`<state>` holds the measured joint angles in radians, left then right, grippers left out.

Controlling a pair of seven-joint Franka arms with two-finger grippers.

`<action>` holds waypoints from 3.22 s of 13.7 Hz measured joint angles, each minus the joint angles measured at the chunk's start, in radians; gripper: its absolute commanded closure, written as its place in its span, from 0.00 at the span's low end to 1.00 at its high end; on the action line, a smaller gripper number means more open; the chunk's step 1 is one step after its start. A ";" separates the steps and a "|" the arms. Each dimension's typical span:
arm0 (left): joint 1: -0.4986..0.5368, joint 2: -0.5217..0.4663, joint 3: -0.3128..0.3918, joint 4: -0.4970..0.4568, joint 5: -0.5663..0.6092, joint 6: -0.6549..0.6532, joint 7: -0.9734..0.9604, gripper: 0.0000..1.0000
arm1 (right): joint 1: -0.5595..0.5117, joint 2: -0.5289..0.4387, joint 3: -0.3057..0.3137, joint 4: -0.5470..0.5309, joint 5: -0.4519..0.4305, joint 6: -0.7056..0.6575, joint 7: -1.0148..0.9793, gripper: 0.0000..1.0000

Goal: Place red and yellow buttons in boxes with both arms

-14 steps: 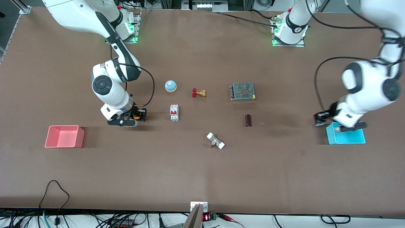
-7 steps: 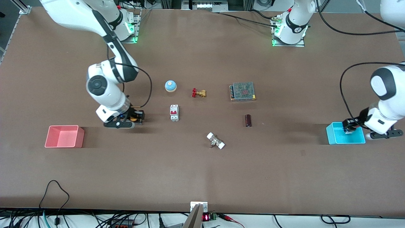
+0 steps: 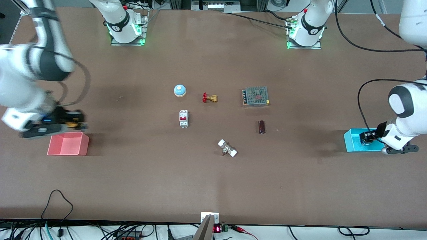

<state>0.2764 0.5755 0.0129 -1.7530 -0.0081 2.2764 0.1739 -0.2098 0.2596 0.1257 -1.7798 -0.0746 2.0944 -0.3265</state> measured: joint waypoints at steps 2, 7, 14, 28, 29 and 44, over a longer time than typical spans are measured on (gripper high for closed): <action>0.007 0.022 0.000 0.032 0.000 0.002 0.024 0.66 | -0.067 0.061 0.000 0.010 0.012 0.042 -0.090 0.88; 0.011 0.055 0.000 0.077 -0.002 -0.005 0.048 0.66 | -0.123 0.244 0.001 0.021 0.016 0.260 -0.143 0.87; 0.012 0.105 -0.001 0.084 -0.013 -0.005 0.048 0.48 | -0.135 0.305 0.005 0.034 0.016 0.332 -0.151 0.85; 0.004 -0.119 -0.071 0.137 -0.014 -0.151 0.048 0.00 | -0.145 0.362 0.005 0.034 0.016 0.396 -0.153 0.28; -0.011 -0.163 -0.081 0.137 -0.015 -0.169 0.047 0.00 | -0.145 0.362 0.005 0.034 0.016 0.397 -0.153 0.17; -0.257 -0.420 -0.049 0.120 -0.016 -0.426 -0.194 0.00 | 0.030 -0.185 0.036 0.119 0.018 -0.300 0.094 0.00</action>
<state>0.0191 0.1559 -0.0365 -1.6328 -0.0239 1.8507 -0.0205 -0.1798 0.0746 0.1613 -1.6610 -0.0563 1.7942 -0.2327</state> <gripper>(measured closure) 0.000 0.000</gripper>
